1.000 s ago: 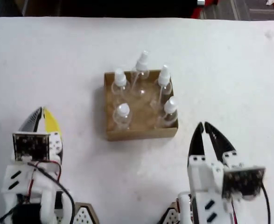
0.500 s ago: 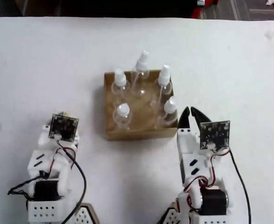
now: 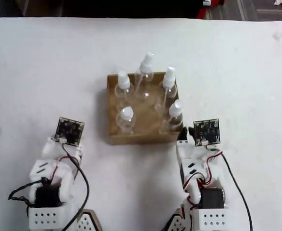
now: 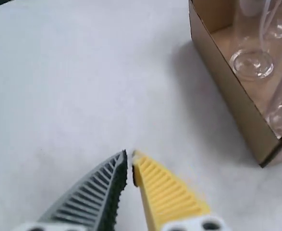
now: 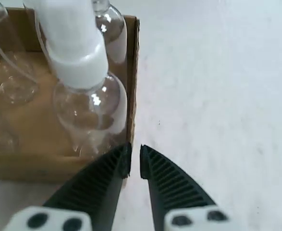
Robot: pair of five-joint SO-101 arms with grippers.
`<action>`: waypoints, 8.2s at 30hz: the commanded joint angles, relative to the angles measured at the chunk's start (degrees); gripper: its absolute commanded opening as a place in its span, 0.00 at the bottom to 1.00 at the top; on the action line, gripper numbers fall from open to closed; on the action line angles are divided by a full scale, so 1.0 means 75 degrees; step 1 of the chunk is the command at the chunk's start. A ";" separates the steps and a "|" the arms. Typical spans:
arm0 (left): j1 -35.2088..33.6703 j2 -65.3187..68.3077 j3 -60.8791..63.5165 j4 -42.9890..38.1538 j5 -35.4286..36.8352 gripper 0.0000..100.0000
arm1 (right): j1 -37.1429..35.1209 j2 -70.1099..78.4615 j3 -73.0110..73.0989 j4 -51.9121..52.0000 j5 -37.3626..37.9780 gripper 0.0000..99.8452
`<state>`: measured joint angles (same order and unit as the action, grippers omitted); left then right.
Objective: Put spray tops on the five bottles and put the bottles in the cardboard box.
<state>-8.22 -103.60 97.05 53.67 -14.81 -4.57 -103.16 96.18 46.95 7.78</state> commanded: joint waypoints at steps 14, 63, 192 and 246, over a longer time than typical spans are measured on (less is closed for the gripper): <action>0.0123 -0.0100 -0.0012 0.1383 -0.0082 0.02 | 0.0041 -0.0041 0.0094 0.1330 0.0082 0.02; 0.0463 -0.0100 -0.0012 0.2673 -0.0082 0.02 | -0.0522 -0.0041 0.0094 0.3464 0.0094 0.02; 0.0076 1.1141 -0.9155 0.2989 0.0821 0.02 | -0.0533 -0.0041 0.0094 0.3464 0.0082 0.02; 0.0252 1.1141 -0.8756 0.3399 0.0832 0.02 | -0.0533 -0.0041 0.0094 0.3464 0.0082 0.02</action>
<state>-7.16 -19.74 31.65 78.64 -9.36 -9.14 -103.16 96.35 72.70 7.87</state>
